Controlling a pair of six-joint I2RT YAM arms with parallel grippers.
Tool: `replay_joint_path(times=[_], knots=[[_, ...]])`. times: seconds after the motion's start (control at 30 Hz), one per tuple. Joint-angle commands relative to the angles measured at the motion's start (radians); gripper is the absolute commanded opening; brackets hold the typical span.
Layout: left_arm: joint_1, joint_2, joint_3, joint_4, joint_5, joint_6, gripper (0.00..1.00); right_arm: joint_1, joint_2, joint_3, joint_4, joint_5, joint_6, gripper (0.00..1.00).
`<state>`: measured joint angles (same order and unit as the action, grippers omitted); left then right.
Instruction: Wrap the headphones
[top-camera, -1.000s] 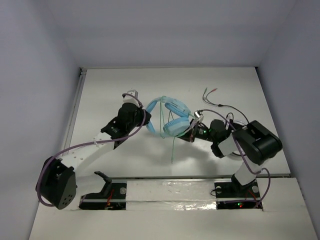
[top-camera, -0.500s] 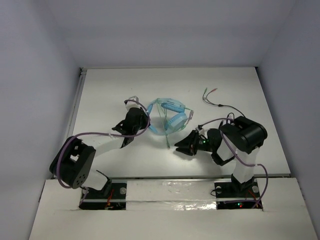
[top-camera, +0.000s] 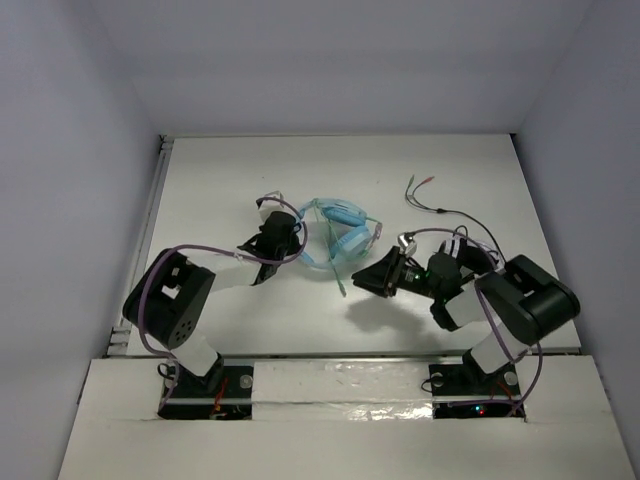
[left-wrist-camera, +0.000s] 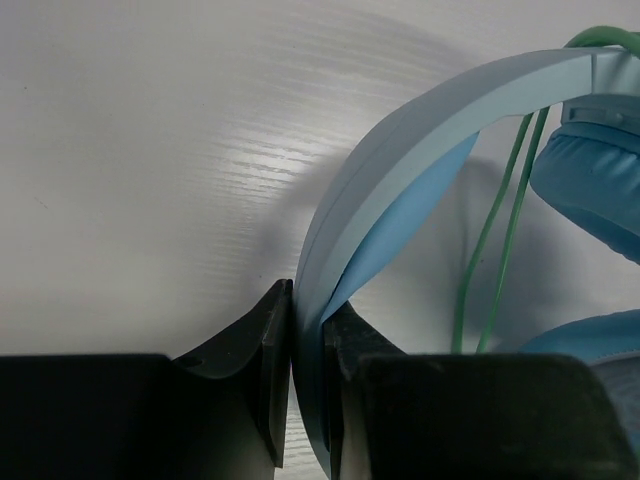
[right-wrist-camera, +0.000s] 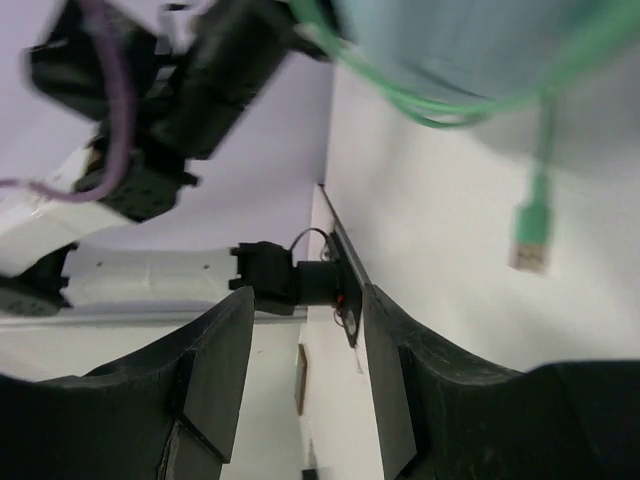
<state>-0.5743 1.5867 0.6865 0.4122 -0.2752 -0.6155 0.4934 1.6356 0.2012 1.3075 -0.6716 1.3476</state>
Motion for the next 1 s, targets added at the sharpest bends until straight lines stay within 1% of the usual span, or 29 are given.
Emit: replay_joint_path(times=[0.0,0.03,0.1,0.13,0.17,0.2,0.23,0.27,0.3,0.33,0.37,0.4,0.43,0.47,0.5,0.53,0.57,0.6,0.67,0.7,0.73,0.77,0.8,0.87,0.9,0.93,0.97], knots=[[-0.001,-0.007,0.067,0.053,-0.030,-0.004,0.00,0.011,-0.133,0.038,0.166,0.023,-0.122,0.53],[-0.001,-0.001,0.070,0.040,-0.036,0.002,0.00,0.011,-0.231,0.044,0.036,0.033,-0.149,0.53],[-0.001,0.002,0.076,0.025,-0.054,0.008,0.00,0.020,-0.346,0.090,-0.148,0.079,-0.273,0.54],[-0.001,0.004,0.076,0.022,-0.056,0.011,0.01,0.030,-0.406,0.111,-0.356,0.108,-0.318,0.54],[-0.001,0.006,0.076,0.017,-0.059,0.013,0.05,0.030,-0.522,0.157,-0.458,0.137,-0.402,0.55],[-0.001,0.006,0.076,0.014,-0.062,0.013,0.12,0.030,-0.575,0.176,-0.537,0.186,-0.439,0.55],[-0.001,0.006,0.074,0.013,-0.062,0.013,0.16,0.030,-0.620,0.193,-0.653,0.202,-0.464,0.55],[-0.001,0.004,0.070,0.011,-0.062,0.011,0.19,0.030,-0.701,0.210,-0.709,0.219,-0.508,0.55],[-0.001,-0.001,0.068,0.010,-0.059,0.016,0.25,0.030,-0.738,0.242,-0.755,0.257,-0.531,0.53],[-0.001,-0.016,0.065,0.007,-0.058,0.016,0.28,0.030,-0.770,0.257,-0.848,0.276,-0.550,0.50],[-0.001,-0.027,0.058,0.004,-0.055,0.014,0.32,0.030,-0.804,0.274,-0.897,0.296,-0.598,0.47],[-0.001,-0.045,0.053,-0.009,-0.036,0.011,0.40,0.030,-0.869,0.306,-0.942,0.337,-0.625,0.25],[-0.001,-0.098,0.045,-0.010,-0.027,0.010,0.44,0.030,-0.902,0.323,-1.035,0.360,-0.649,0.09],[-0.001,-0.131,0.027,-0.010,-0.022,0.008,0.49,0.030,-0.934,0.340,-1.079,0.381,-0.698,0.00],[-0.001,-0.164,0.022,-0.022,-0.030,0.008,0.59,0.030,-0.991,0.357,-1.111,0.395,-0.721,0.00],[-0.001,-0.227,0.019,-0.038,-0.036,0.007,0.64,0.030,-1.017,0.397,-1.178,0.420,-0.743,0.00],[-0.001,-0.253,0.021,-0.052,-0.047,0.008,0.68,0.030,-1.040,0.418,-1.211,0.435,-0.772,0.00],[-0.001,-0.283,0.027,-0.094,-0.070,0.011,0.77,0.030,-1.062,0.440,-1.241,0.455,-0.788,0.00],[-0.001,-0.361,0.044,-0.144,-0.087,0.010,0.86,0.030,-1.117,0.506,-1.329,0.504,-0.824,0.00],[-0.010,-0.419,0.044,-0.177,-0.093,0.010,0.93,0.030,-1.144,0.548,-1.388,0.539,-0.841,0.02],[-0.010,-0.451,0.047,-0.193,-0.094,0.010,0.94,0.030,-1.160,0.549,-1.412,0.558,-0.841,0.06],[-0.010,-0.480,0.050,-0.206,-0.096,0.007,0.94,0.030,-1.174,0.585,-1.432,0.575,-0.855,0.11],[-0.019,-0.516,0.053,-0.237,-0.090,0.007,0.95,0.030,-1.188,0.602,-1.452,0.589,-0.863,0.20],[-0.019,-0.620,0.061,-0.269,-0.078,0.005,0.96,0.030,-1.235,0.651,-1.508,0.645,-0.872,0.32],[-0.019,-0.661,0.059,-0.291,-0.053,0.003,0.96,0.030,-1.253,0.664,-1.524,0.664,-0.875,0.45],[-0.019,-0.738,0.059,-0.300,-0.035,0.013,0.97,0.030,-1.270,0.678,-1.545,0.711,-0.877,0.54],[-0.028,-0.773,0.067,-0.315,-0.029,0.014,0.98,0.030,-1.293,0.691,-1.559,0.734,-0.880,0.78]])
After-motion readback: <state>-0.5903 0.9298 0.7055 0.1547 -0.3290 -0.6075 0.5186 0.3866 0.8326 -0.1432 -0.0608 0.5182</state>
